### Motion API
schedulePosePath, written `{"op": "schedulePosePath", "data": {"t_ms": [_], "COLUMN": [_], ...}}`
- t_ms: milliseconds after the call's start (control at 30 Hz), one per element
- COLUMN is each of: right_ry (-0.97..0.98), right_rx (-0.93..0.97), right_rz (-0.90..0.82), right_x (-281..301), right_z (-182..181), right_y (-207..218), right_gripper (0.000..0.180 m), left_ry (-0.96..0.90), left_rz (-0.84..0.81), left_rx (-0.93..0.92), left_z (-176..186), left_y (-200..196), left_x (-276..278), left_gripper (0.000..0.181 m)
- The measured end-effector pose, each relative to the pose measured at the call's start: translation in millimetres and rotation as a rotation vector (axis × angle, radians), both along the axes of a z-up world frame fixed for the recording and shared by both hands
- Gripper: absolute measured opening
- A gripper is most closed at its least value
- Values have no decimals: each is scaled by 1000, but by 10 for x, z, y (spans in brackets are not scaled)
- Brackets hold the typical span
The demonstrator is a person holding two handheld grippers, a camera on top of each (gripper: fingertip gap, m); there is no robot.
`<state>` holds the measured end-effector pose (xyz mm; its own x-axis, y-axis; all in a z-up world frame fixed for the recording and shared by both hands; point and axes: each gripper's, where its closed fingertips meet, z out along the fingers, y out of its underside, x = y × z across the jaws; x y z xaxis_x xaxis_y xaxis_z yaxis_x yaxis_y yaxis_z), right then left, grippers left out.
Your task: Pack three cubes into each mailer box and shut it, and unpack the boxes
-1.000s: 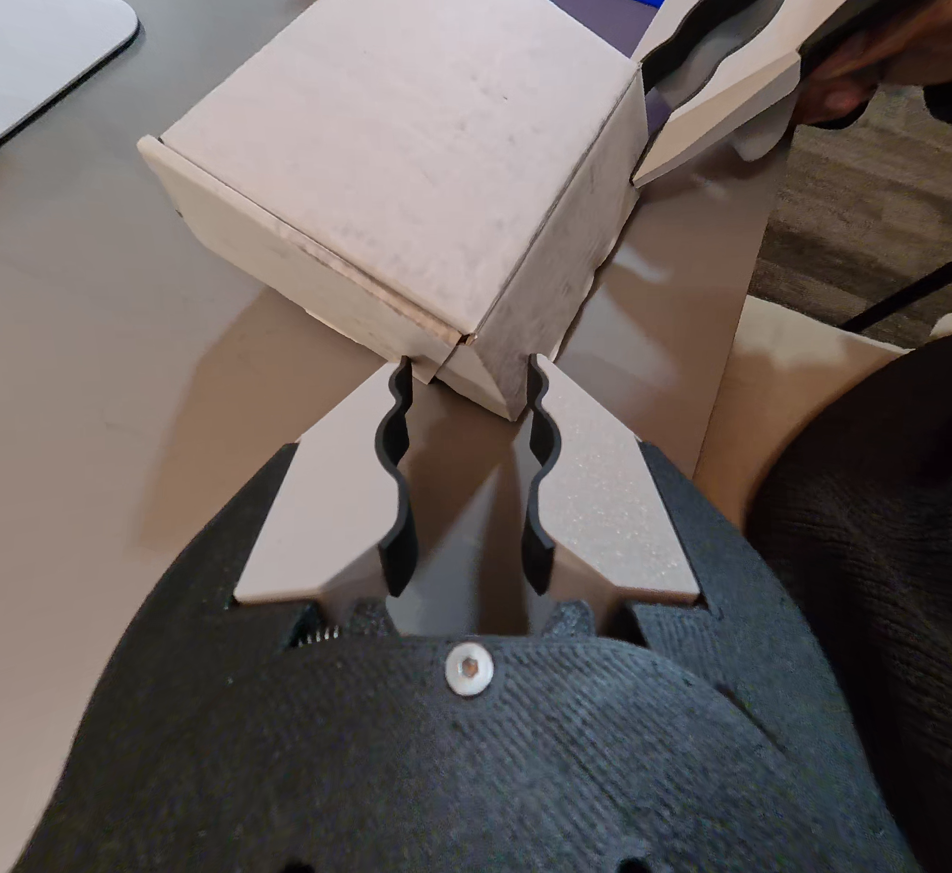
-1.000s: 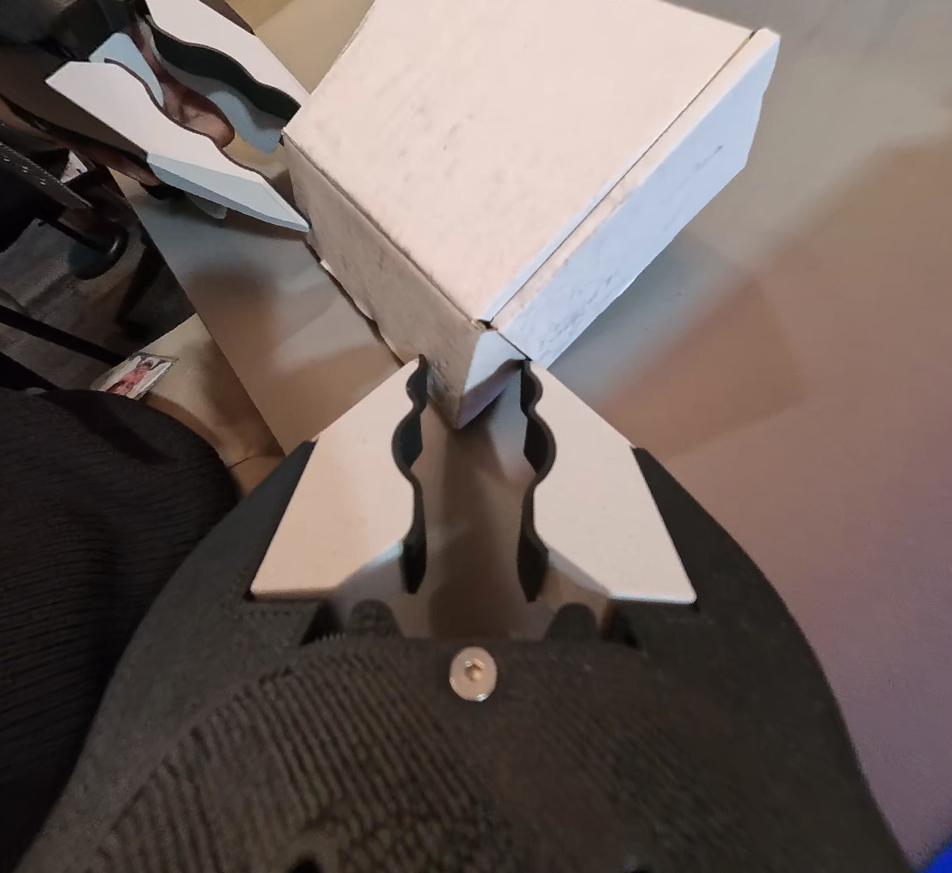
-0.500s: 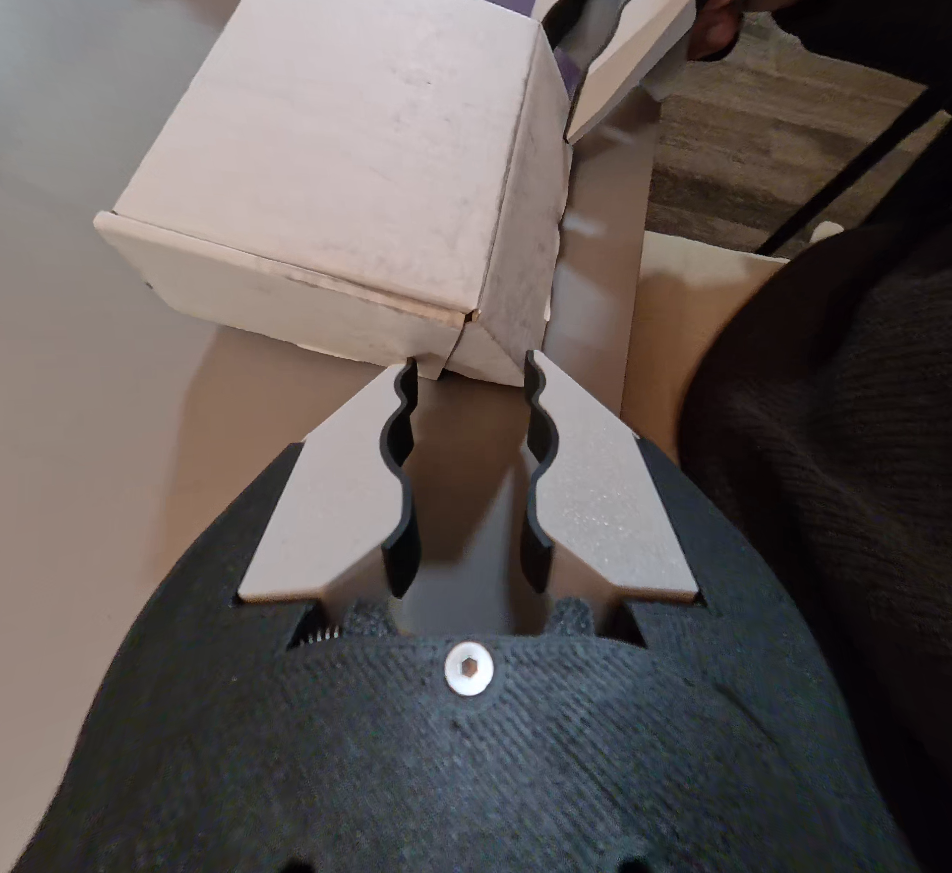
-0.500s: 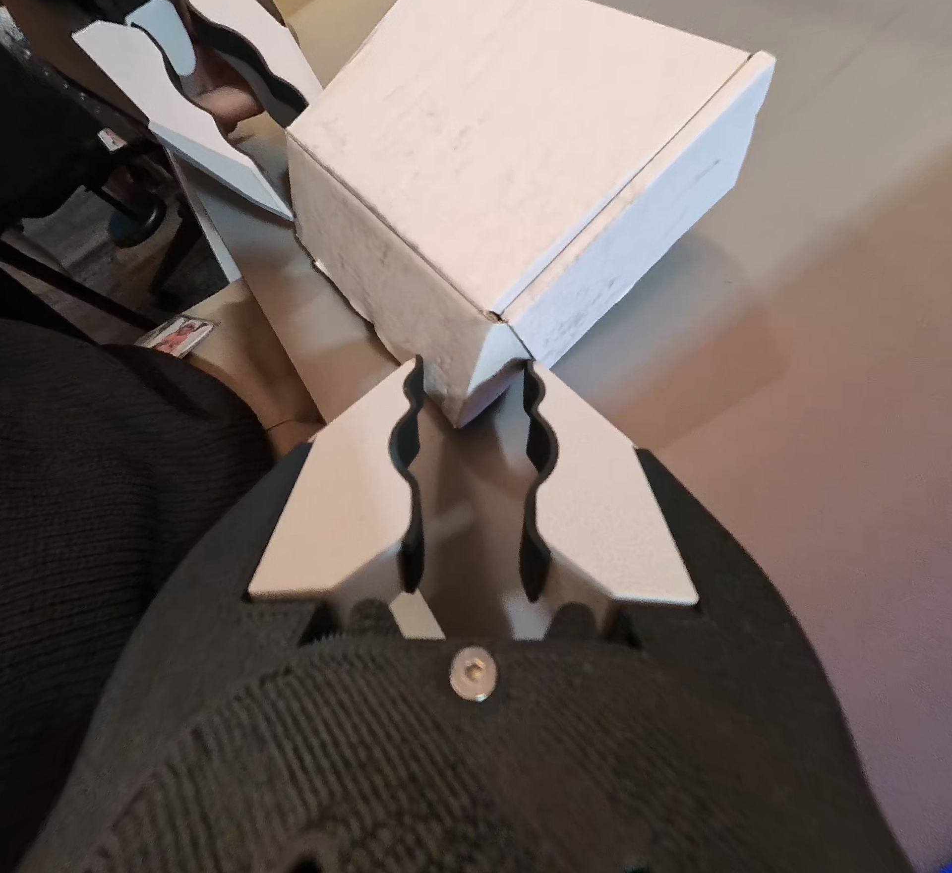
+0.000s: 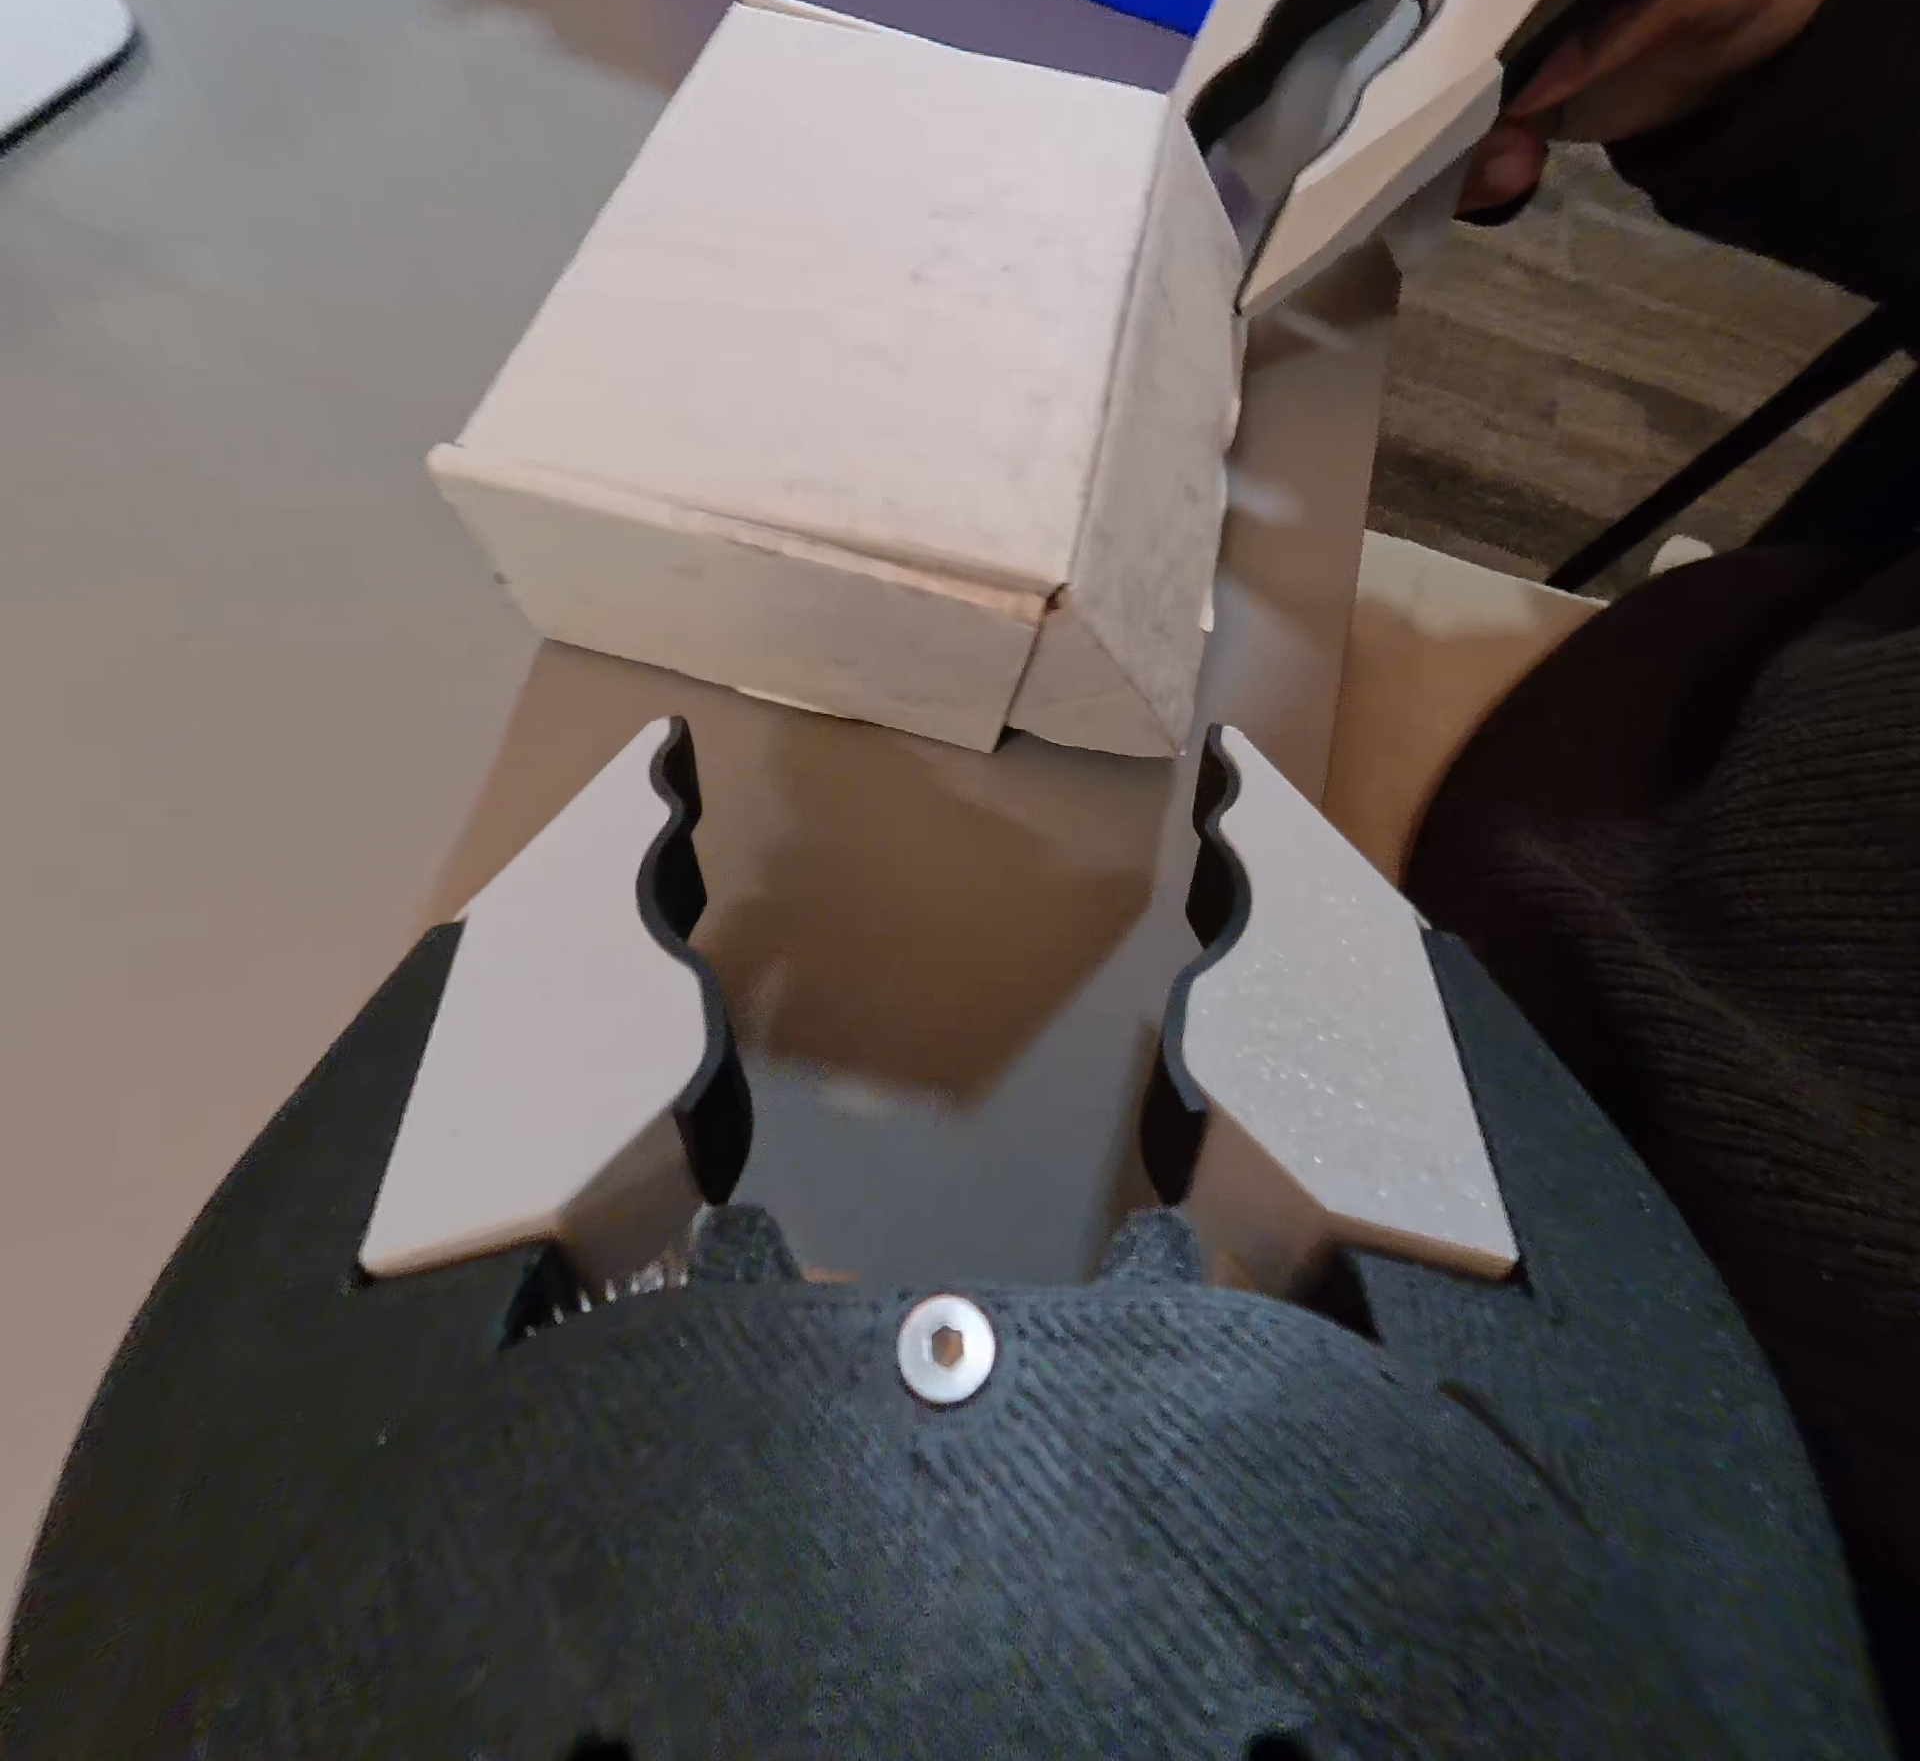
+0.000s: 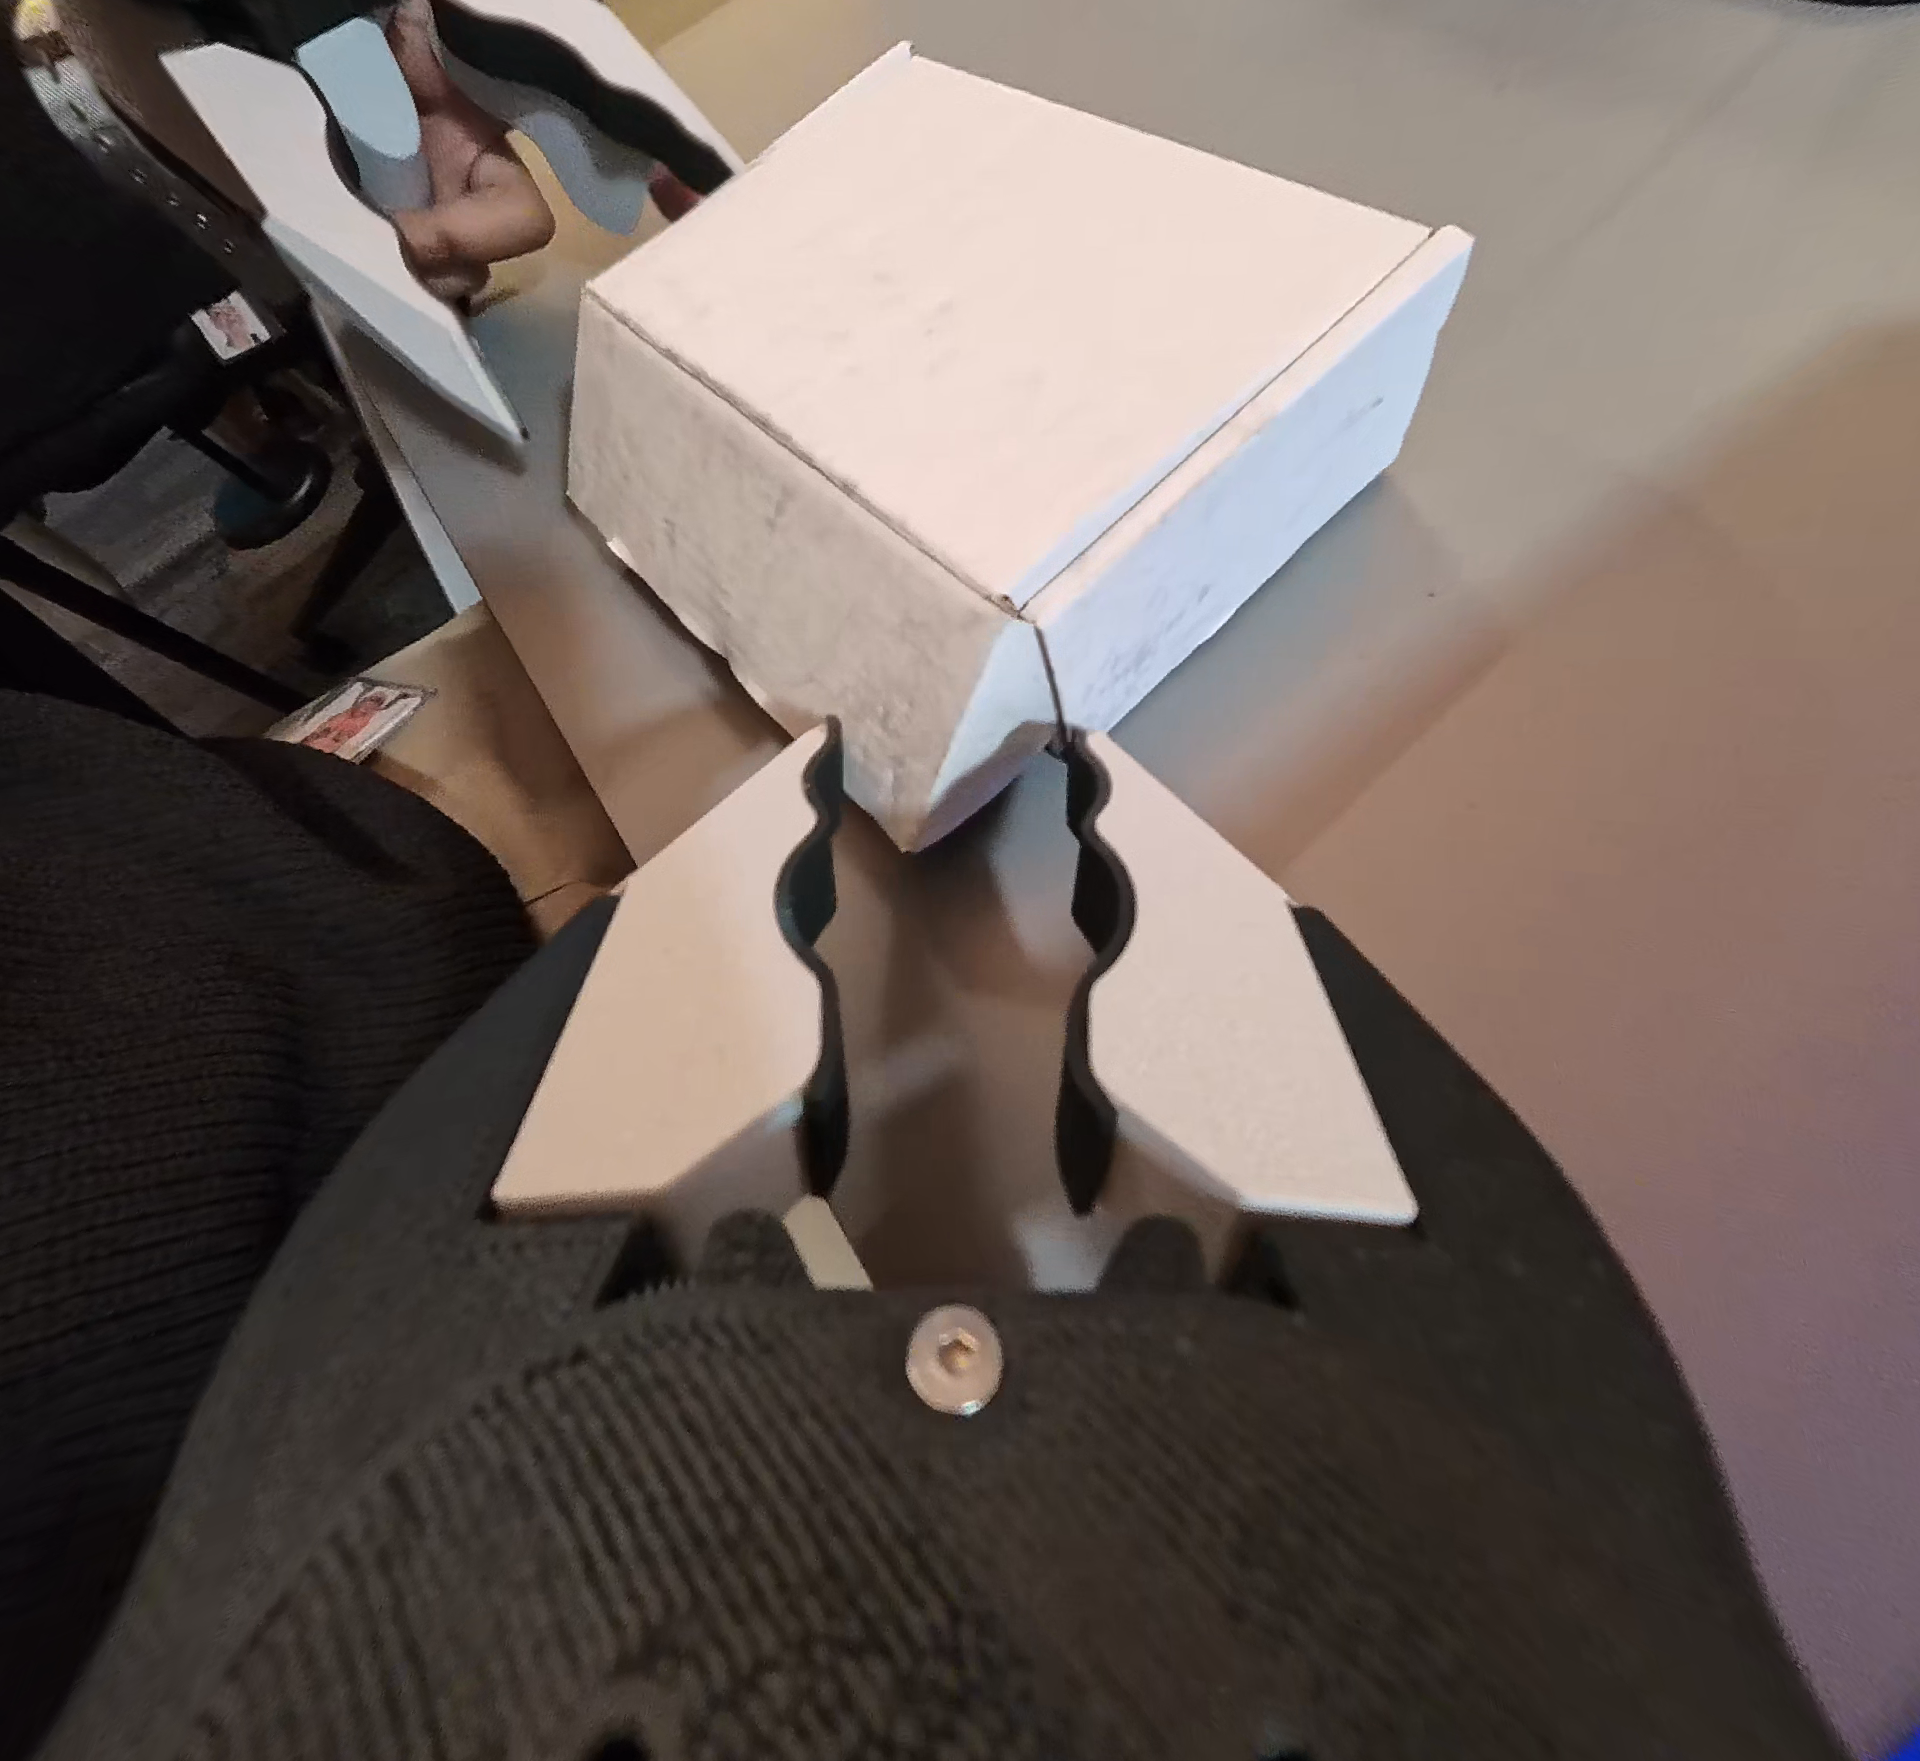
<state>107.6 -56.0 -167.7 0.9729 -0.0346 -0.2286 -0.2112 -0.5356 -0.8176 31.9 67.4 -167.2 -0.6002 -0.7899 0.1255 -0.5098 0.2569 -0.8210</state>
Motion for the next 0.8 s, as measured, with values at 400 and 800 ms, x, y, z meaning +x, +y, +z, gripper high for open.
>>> {"op": "schedulePosePath", "data": {"t_ms": [400,800], "right_ry": [38,39], "right_rx": [41,46], "right_rz": [-26,-53], "right_x": [33,58], "right_z": [57,59], "right_y": [54,54], "right_gripper": [41,41], "left_ry": [4,-48], "left_rz": [-11,-246], "left_rx": [173,310], "left_z": [-166,-278], "left_y": [225,104], "left_x": [260,440], "left_gripper": [138,134]}}
